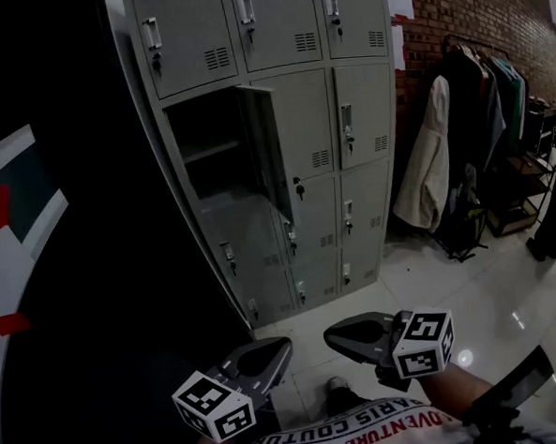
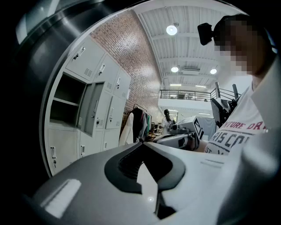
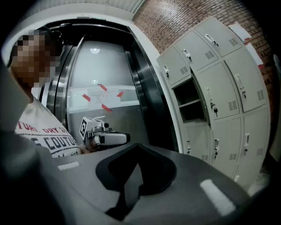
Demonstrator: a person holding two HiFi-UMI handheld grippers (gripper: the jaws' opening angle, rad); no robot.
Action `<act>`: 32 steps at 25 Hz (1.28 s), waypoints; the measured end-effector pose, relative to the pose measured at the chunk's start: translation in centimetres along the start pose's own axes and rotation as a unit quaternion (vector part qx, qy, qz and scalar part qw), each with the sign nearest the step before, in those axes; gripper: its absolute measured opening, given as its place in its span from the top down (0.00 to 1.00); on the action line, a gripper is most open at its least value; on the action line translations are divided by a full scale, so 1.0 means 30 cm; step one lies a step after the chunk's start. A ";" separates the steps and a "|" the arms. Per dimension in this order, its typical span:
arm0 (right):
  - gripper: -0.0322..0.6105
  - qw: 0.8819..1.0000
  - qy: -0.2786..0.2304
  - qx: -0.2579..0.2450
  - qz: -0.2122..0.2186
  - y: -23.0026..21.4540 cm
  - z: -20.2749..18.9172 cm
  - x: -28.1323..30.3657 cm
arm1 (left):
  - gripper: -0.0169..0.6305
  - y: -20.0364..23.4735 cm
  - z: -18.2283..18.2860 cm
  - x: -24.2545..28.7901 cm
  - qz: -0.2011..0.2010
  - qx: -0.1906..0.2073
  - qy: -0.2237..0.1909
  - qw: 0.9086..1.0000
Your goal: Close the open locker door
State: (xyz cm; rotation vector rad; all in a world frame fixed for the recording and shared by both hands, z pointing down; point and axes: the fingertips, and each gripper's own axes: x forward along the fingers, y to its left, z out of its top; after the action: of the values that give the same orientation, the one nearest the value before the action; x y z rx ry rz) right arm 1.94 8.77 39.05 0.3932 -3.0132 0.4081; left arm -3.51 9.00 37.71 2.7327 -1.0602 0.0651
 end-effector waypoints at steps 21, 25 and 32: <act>0.96 0.998 0.026 -0.007 0.053 -0.666 0.190 0.266 | 0.97 0.622 0.193 0.455 0.049 -0.021 -0.011 0.999; 0.96 0.998 0.031 0.006 0.059 -0.776 0.213 0.289 | 0.97 0.709 0.215 0.535 0.051 -0.031 -0.008 0.998; 0.96 1.000 0.006 -0.008 0.028 -0.962 0.333 0.264 | 0.97 0.774 0.233 0.598 0.061 -0.034 0.005 0.998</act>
State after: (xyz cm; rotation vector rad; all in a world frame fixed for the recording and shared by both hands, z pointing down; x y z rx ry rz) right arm 1.45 -22.75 37.56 0.3058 -3.0200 0.3883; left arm -6.05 -21.05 37.09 2.6032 -1.2031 0.0602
